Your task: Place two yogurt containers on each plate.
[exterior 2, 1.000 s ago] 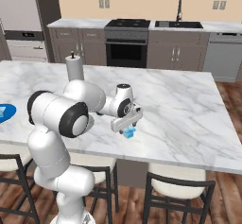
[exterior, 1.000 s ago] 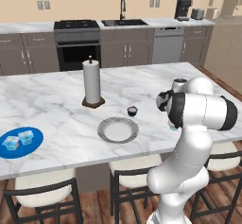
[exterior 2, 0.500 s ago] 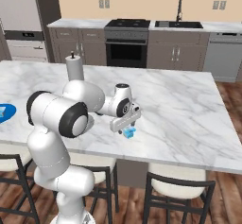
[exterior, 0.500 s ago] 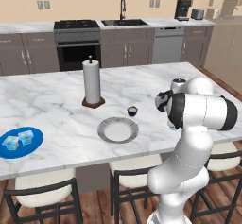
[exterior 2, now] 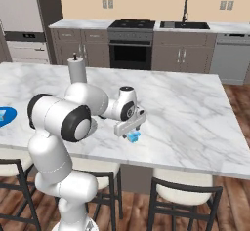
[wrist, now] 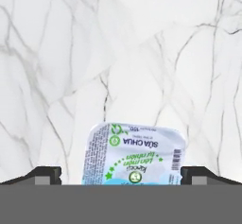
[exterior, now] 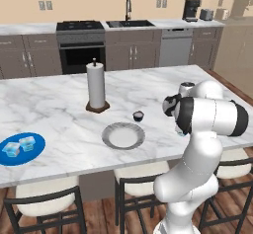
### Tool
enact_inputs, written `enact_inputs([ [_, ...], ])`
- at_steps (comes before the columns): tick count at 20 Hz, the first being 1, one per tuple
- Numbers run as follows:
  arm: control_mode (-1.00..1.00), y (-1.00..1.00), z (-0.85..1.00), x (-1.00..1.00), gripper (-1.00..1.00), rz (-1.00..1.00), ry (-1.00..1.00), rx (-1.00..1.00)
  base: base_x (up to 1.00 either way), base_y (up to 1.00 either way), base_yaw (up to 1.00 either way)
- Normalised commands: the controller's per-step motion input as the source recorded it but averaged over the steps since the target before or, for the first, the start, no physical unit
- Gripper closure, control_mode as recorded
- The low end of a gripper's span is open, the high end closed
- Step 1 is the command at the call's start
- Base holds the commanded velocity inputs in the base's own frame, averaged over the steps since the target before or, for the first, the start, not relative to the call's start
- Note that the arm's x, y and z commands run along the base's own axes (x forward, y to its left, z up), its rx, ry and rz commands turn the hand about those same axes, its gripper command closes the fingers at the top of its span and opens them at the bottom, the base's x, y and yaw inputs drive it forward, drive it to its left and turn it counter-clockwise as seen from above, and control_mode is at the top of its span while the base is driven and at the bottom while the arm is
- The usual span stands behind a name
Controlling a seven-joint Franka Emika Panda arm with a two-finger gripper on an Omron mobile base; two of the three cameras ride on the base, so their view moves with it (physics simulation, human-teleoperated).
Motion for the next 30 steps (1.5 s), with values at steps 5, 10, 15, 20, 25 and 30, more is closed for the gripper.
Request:
enact_inputs([
  [5,-1.00,-0.08,-0.08,0.00,-1.00,0.00,0.00,0.00,0.00,0.00,0.00],
  [10,-1.00,-0.06,-0.15,0.00,-1.00,0.00,0.00,0.00,0.00,0.00,0.00],
  [15,-1.00,-0.01,-0.14,0.00,-1.00,0.00,0.00,0.00,0.00,0.00,0.00],
  [20,-1.00,0.00,-0.08,0.00,-1.00,0.00,0.00,0.00,0.00,0.00,0.00],
  [25,-1.00,0.00,0.00,0.01,1.00,0.00,0.00,0.00,0.00,0.00,0.00],
  [30,-1.00,0.00,0.00,0.04,1.00,0.01,0.03,0.00,0.00,0.00,0.00],
])
